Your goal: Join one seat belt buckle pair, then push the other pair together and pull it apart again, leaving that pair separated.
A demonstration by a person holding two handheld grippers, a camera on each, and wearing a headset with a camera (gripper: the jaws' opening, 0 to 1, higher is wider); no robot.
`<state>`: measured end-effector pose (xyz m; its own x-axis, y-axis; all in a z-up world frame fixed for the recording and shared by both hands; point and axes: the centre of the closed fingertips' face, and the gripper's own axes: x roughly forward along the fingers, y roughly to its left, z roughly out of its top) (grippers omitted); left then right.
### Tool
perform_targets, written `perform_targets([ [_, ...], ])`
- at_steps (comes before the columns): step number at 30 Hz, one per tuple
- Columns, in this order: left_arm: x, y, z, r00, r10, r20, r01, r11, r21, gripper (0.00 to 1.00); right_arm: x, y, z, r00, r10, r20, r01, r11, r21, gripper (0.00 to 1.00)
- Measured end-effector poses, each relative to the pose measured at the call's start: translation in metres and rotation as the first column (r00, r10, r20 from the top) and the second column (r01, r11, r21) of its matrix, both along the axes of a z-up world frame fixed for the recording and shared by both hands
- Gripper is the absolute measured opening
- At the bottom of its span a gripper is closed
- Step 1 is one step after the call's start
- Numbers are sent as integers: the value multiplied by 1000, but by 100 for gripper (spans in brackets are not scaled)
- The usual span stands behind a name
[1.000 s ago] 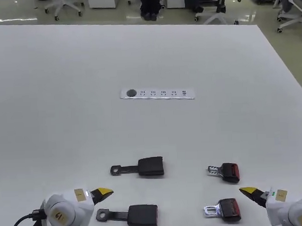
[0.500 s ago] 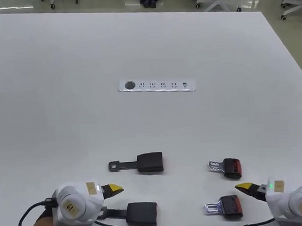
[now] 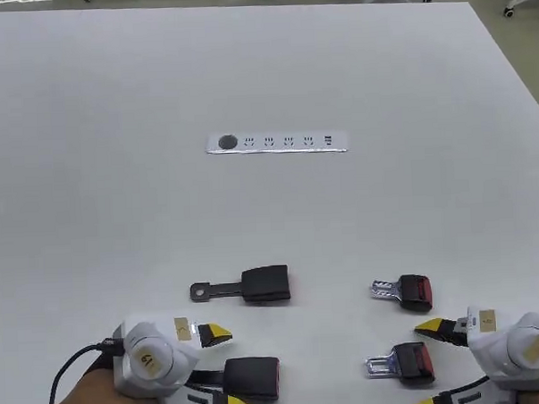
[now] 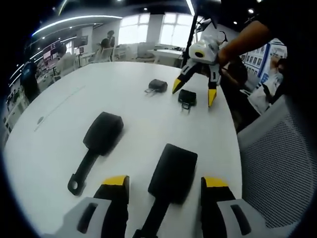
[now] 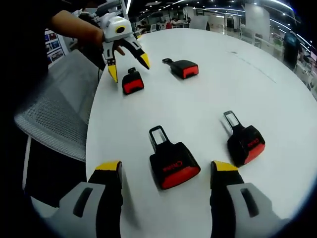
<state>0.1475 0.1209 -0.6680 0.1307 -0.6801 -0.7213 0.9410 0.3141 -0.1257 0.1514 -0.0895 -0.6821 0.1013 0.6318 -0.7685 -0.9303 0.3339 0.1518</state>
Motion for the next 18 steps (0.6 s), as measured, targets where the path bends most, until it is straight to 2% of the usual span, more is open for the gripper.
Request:
perform_targets([
  [1, 0, -1, -2, 1000, -17, 7, 17, 1000, 8, 59, 0, -1, -1, 1000, 9, 3, -9, 1000, -4, 70],
  [4, -1, -1, -9, 999, -33, 0, 33, 999, 15, 57, 1, -3, -2, 1000, 31, 7, -31, 999, -11, 68],
  [5, -3, 1, -13, 999, -51, -6, 51, 998, 33, 55, 1, -4, -3, 999, 37, 7, -36, 999, -13, 67],
  [8, -8, 3, -20, 996, -95, 4, 94, 994, 56, 51, 0, -4, -3, 999, 44, 5, -44, 999, -12, 64],
  [9, -7, -3, -17, 993, -112, 30, 111, 993, 26, 50, 0, -4, -3, 999, 47, 5, -47, 999, -10, 64],
  [10, -6, 0, -17, 995, -95, 17, 95, 995, 35, 50, 0, -4, -3, 999, 49, 6, -49, 999, -8, 63],
  [13, -3, 2, -17, 996, -84, 29, 83, 996, 26, 46, 1, -4, -4, 999, 51, 4, -51, 999, -2, 61],
  [16, -4, 3, -17, 993, -115, 40, 113, 993, 34, 38, 0, -2, -3, 998, 57, 0, -57, 998, 6, 59],
  [18, -5, 5, -18, 991, -125, 40, 124, 992, 34, 36, 1, -1, -3, 998, 64, 3, -64, 998, 12, 56],
])
